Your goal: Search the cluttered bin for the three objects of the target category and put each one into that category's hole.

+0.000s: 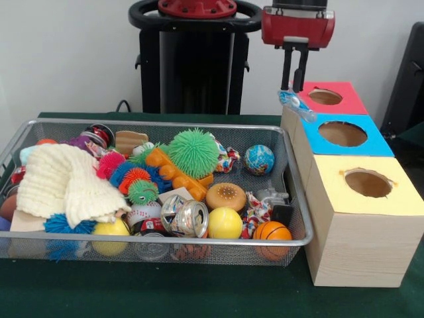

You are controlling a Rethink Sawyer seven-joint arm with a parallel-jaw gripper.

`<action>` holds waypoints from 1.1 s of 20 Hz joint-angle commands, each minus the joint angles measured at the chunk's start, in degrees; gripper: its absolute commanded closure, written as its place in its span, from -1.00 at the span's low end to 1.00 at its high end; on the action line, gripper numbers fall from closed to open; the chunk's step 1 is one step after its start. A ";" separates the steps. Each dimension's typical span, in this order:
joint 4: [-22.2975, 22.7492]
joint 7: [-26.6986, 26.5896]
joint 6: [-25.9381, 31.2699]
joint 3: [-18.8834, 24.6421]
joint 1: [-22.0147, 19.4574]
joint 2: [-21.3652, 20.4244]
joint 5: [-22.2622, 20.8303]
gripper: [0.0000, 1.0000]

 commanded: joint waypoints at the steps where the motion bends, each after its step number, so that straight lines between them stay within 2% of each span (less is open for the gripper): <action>1: -3.92 9.29 6.50 -1.94 1.78 3.78 3.39 1.00; 6: -7.06 8.72 8.43 -2.84 2.96 5.21 4.55 1.00; 11: -7.17 9.07 7.74 -3.73 4.56 5.84 5.18 1.00; 16: -9.15 9.36 7.34 -5.37 6.19 8.00 5.46 1.00; 22: -10.27 11.07 6.74 -8.43 9.77 9.51 5.92 1.00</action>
